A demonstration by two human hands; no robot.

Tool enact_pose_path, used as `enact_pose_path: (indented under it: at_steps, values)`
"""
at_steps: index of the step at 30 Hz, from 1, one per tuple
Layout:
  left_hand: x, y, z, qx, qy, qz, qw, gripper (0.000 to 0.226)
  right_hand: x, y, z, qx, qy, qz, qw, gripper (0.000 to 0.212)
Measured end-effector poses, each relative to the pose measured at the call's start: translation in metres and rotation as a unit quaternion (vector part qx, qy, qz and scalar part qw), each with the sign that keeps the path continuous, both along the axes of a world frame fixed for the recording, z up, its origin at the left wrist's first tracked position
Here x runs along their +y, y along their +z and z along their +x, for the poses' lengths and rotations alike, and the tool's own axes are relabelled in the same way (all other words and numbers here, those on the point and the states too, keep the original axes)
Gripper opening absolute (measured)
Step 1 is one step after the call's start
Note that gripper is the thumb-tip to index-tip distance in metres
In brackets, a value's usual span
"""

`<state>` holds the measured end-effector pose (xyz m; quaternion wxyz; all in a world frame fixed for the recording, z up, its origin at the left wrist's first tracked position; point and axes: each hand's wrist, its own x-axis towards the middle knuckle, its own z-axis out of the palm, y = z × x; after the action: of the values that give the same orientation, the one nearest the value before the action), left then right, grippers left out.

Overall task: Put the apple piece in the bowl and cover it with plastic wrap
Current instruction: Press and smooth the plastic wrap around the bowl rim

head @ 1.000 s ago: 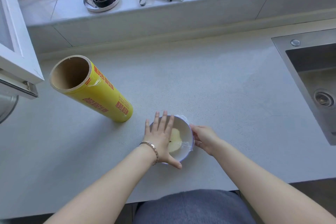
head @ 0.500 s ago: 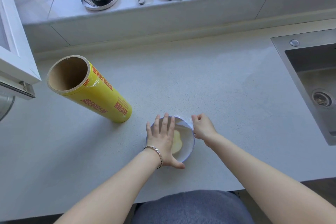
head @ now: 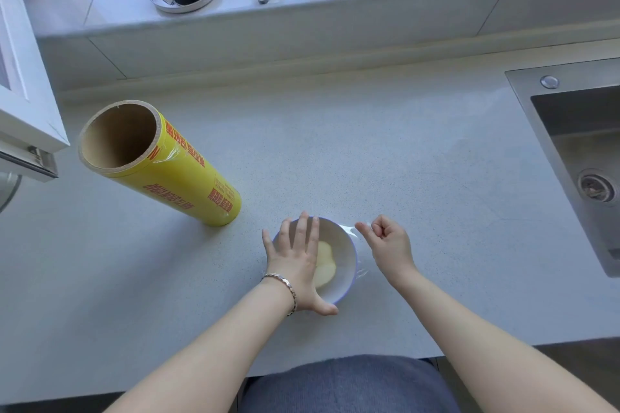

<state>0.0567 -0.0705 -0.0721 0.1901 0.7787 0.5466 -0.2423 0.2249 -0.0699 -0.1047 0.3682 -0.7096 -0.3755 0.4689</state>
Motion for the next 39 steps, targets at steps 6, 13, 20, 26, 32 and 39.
enact_pose_path:
  at_steps: [6,13,20,26,32,39]
  values:
    - [0.000,-0.001,0.001,-0.005,0.001,-0.005,1.000,0.146,0.001,-0.019,-0.011,-0.033,-0.018,-0.028,0.999,0.048]
    - [-0.006,-0.002,0.008,-0.011,0.142,0.009,0.990,0.146,0.007,-0.002,-0.015,0.124,-0.066,-0.208,0.968,0.039]
    - [-0.008,-0.002,0.010,-0.019,0.192,0.010,0.981,0.149,-0.011,-0.003,-0.011,0.229,-0.002,-0.192,0.954,0.015]
    - [-0.003,0.006,0.004,-0.007,0.147,-0.016,0.989,0.149,0.000,-0.004,-0.014,0.257,0.006,-0.198,0.946,0.019]
    - [0.004,0.006,-0.005,-0.029,0.039,0.002,0.999,0.147,0.006,-0.004,-0.017,0.227,0.006,-0.174,0.958,0.012]
    - [0.011,0.004,-0.004,-0.007,-0.055,0.017,0.998,0.141,0.014,0.007,-0.028,0.155,-0.102,-0.076,0.980,0.022]
